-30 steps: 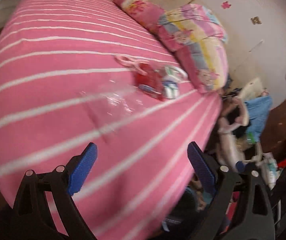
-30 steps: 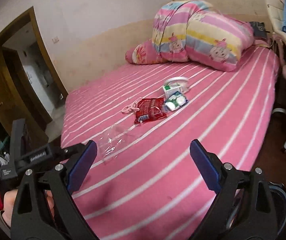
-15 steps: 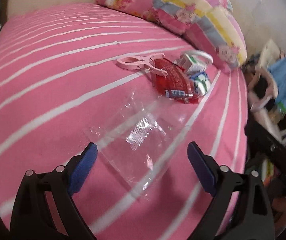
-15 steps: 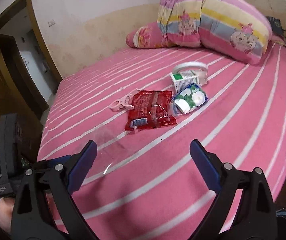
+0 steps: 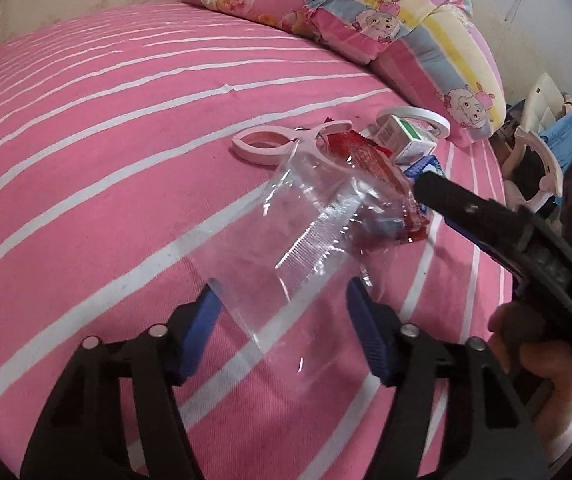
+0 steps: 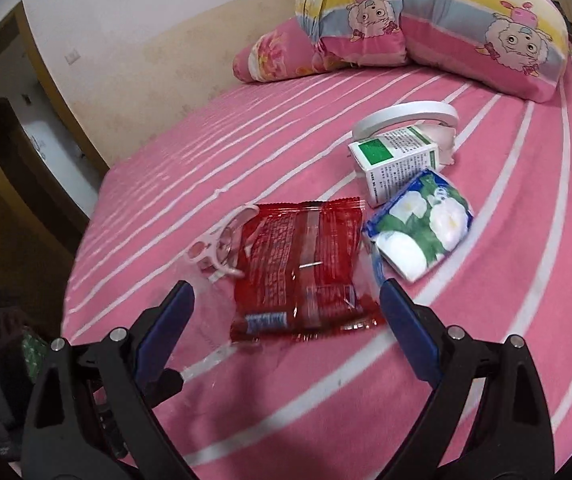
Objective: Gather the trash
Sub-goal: 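Grasp the red snack bag with the right tool while the left grasps the clear bag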
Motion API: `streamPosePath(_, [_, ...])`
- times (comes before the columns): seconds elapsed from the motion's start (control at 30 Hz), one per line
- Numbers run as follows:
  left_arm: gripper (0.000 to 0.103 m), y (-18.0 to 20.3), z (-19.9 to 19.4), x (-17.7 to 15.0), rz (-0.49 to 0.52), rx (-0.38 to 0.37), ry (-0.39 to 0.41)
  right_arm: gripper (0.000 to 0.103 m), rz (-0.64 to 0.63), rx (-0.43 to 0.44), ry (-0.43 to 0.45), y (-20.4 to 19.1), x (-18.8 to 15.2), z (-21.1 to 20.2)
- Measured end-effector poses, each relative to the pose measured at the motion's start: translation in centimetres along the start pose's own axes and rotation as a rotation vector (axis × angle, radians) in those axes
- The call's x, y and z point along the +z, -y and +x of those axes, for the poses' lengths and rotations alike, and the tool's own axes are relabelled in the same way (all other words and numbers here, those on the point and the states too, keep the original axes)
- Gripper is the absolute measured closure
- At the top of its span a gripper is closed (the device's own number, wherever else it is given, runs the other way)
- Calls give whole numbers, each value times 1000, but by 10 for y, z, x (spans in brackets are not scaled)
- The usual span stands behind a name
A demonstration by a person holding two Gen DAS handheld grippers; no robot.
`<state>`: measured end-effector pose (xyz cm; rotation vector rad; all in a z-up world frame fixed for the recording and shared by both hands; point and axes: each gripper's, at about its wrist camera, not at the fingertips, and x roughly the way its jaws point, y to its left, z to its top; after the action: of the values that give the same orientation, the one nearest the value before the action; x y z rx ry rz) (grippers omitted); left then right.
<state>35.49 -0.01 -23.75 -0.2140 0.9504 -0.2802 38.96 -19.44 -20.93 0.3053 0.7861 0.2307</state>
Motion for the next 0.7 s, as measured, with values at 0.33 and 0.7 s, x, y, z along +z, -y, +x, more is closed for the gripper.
streamPosePath(0.33, [65, -8, 3, 5, -18, 7, -1, 20, 9, -56, -118, 12, 0, 38])
streamPosePath(0.7, [74, -14, -10, 7, -74, -29, 21, 23, 15, -25, -45, 9, 1, 15])
